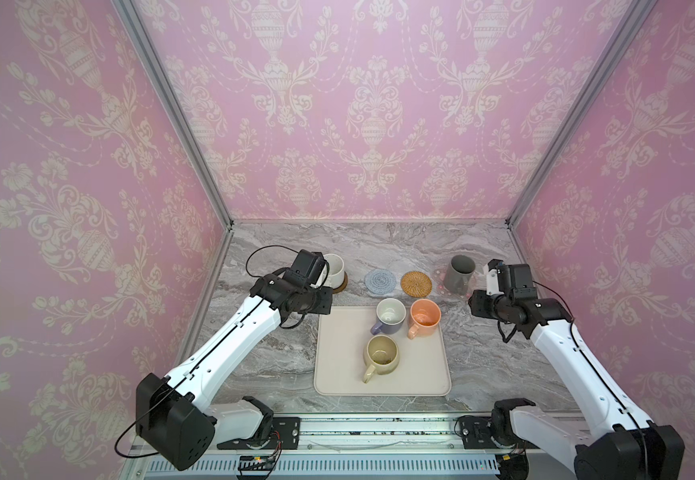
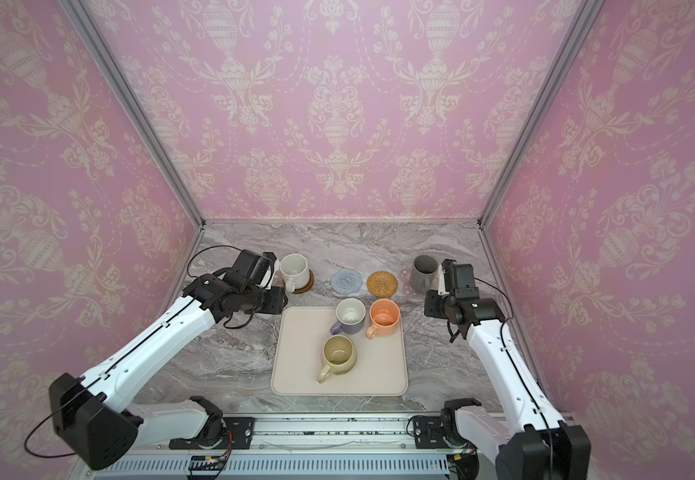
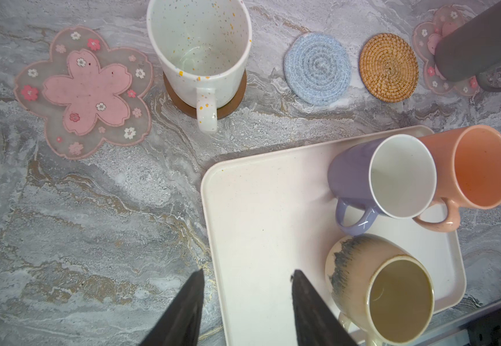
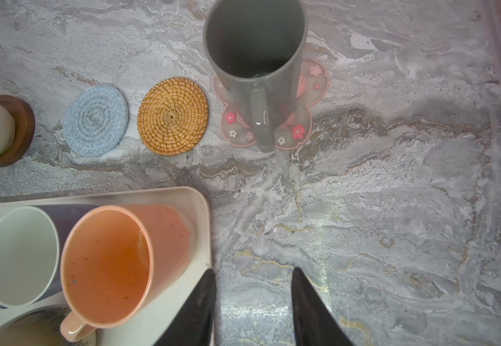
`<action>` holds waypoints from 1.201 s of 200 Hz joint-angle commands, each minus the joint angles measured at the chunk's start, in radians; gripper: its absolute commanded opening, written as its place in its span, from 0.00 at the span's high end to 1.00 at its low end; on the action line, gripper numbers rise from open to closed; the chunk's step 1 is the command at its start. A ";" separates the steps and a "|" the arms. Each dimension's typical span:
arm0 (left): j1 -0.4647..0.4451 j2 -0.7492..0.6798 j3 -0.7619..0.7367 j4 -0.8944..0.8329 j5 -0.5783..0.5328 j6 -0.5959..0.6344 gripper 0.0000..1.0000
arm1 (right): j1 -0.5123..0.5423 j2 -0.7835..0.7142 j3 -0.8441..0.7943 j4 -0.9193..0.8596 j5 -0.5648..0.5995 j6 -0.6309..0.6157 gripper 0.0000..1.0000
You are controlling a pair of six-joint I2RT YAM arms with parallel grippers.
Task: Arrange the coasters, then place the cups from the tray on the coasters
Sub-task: 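Raise the right gripper off the grey mug while left gripper moves toward tray, then lower the left gripper onto the lavender mug's rim on the tray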
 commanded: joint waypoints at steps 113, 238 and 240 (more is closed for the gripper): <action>-0.072 -0.050 -0.139 0.044 -0.030 -0.078 0.50 | 0.125 -0.209 -0.096 -0.069 -0.036 0.132 0.56; -0.203 0.131 -0.023 0.045 -0.033 -0.080 0.50 | 0.227 -0.145 -0.167 0.028 -0.059 0.214 0.56; -0.206 0.135 -0.018 0.044 -0.034 -0.079 0.50 | 0.228 -0.148 -0.170 0.028 -0.058 0.215 0.56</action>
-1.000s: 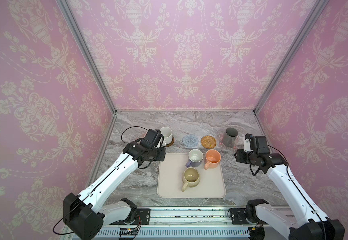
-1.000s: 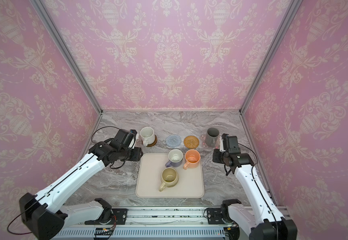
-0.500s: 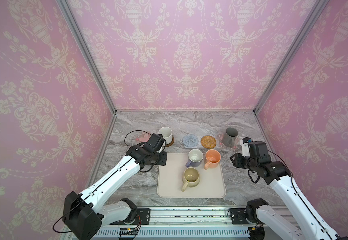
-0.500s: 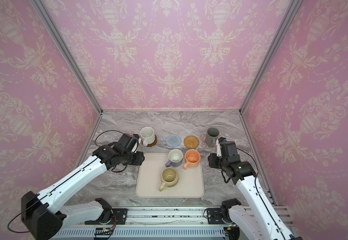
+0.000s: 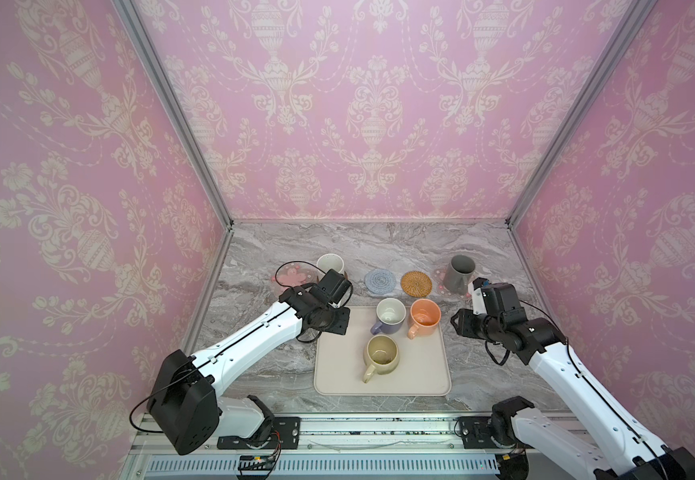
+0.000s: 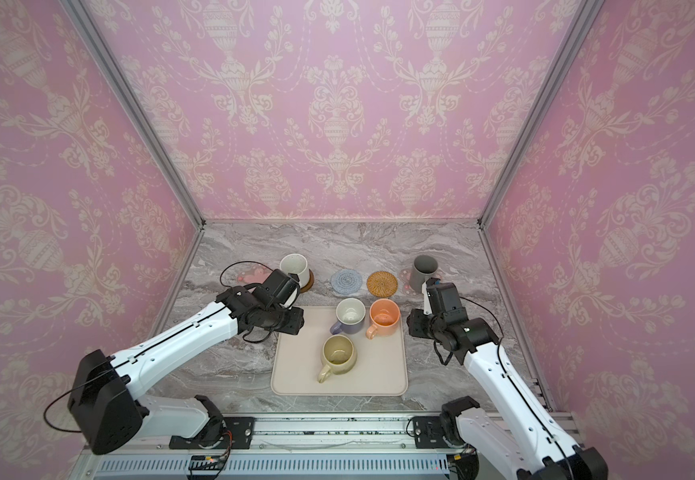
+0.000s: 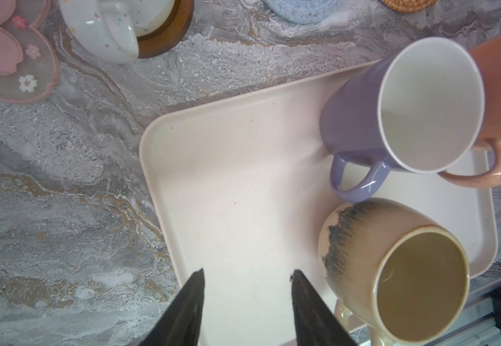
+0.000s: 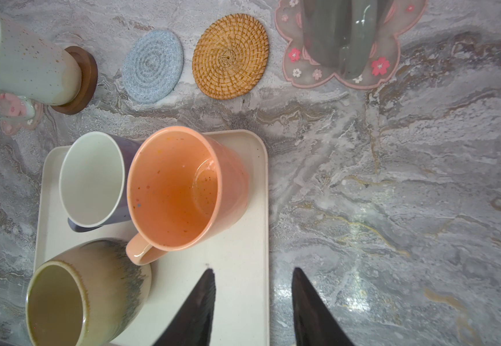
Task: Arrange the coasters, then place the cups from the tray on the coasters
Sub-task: 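Lower the left gripper onto the lavender mug's rim on the tray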
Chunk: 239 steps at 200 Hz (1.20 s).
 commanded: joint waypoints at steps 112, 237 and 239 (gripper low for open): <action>-0.104 0.208 0.115 0.052 -0.006 -0.010 0.50 | 0.030 -0.088 -0.055 -0.084 -0.014 0.026 0.55; -0.146 0.325 0.182 0.079 0.059 0.018 0.50 | 0.042 -0.091 -0.070 -0.071 -0.026 0.026 0.55; -0.146 0.326 0.183 0.078 0.060 0.018 0.50 | 0.042 -0.090 -0.070 -0.072 -0.027 0.026 0.55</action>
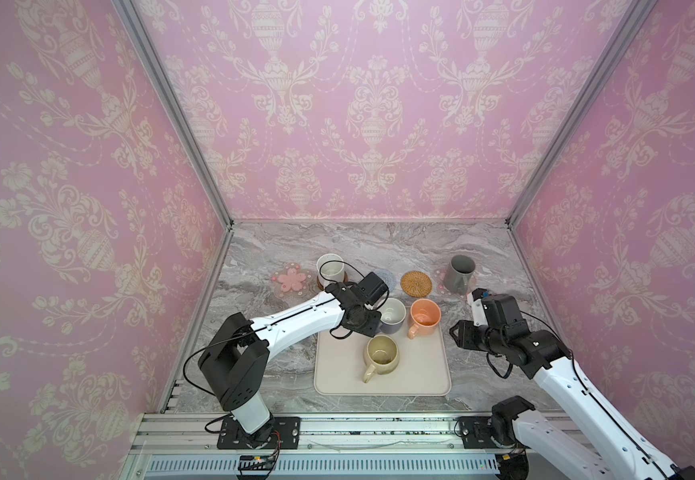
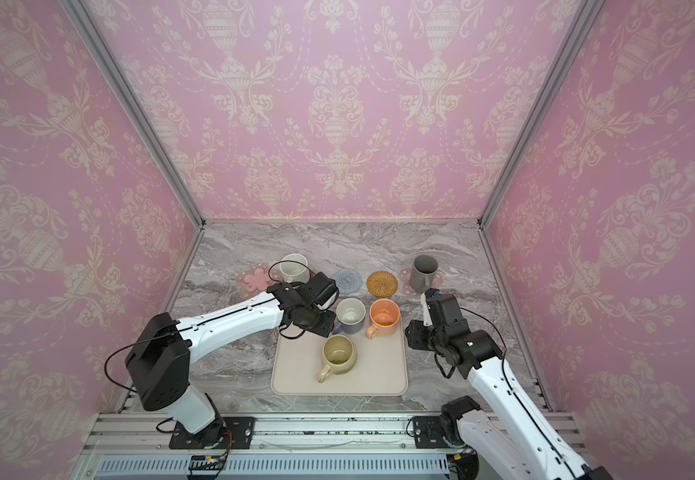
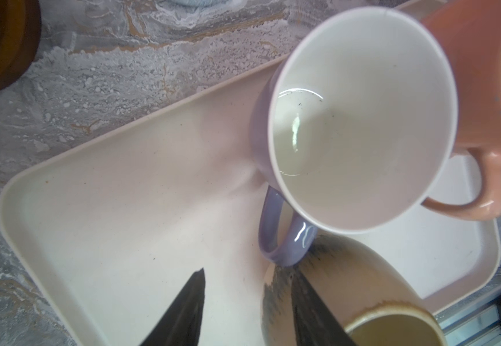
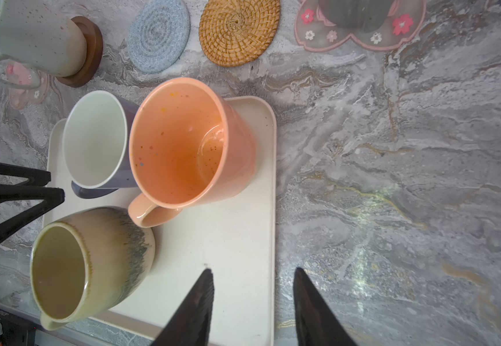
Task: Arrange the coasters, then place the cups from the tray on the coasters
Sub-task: 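Lower the left gripper onto the lavender mug's rim on the tray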
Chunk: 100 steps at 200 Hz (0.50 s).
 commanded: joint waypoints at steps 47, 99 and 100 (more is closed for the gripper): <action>-0.012 0.060 0.053 -0.005 0.055 0.033 0.50 | 0.006 0.034 -0.015 -0.009 -0.011 0.001 0.54; -0.012 0.104 0.086 -0.046 0.018 0.075 0.50 | 0.006 0.043 -0.010 -0.014 -0.009 0.001 0.54; -0.012 0.105 0.088 -0.048 0.016 0.076 0.50 | 0.006 0.043 -0.010 -0.014 -0.008 0.001 0.54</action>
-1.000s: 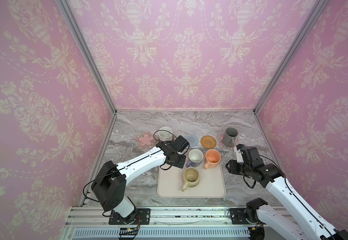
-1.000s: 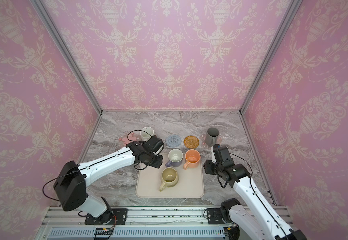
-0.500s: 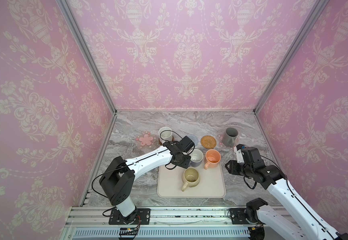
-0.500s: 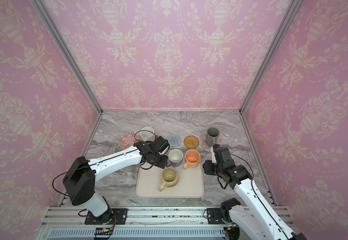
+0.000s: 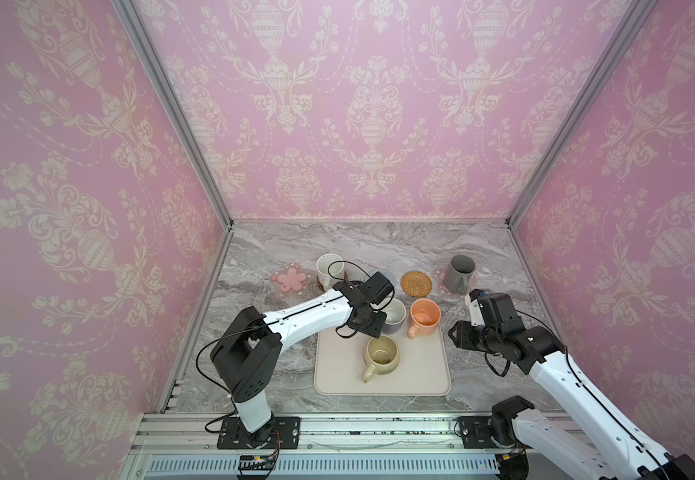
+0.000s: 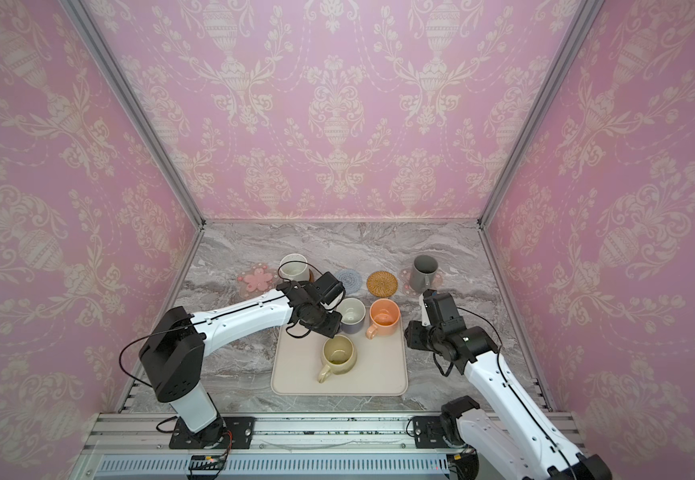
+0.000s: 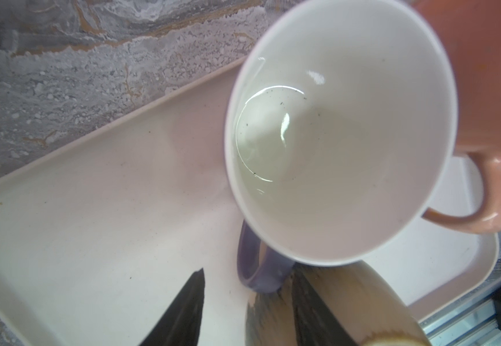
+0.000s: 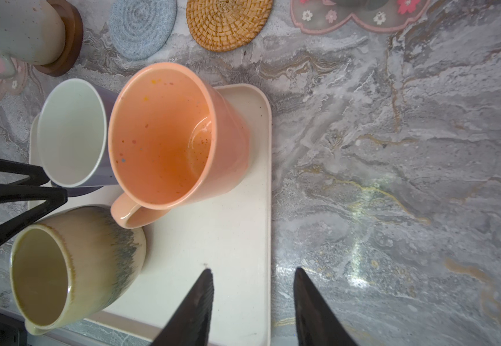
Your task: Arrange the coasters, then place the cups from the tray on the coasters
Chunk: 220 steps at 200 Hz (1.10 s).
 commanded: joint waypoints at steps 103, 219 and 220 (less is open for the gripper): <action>0.034 0.057 0.069 -0.071 -0.112 0.071 0.50 | 0.009 -0.030 -0.004 -0.026 -0.001 0.012 0.54; 0.069 0.009 0.007 -0.025 -0.112 0.097 0.49 | 0.029 -0.020 0.002 -0.035 0.016 0.024 0.54; 0.069 0.010 0.007 -0.025 -0.111 0.096 0.49 | 0.029 -0.019 0.002 -0.035 0.017 0.024 0.54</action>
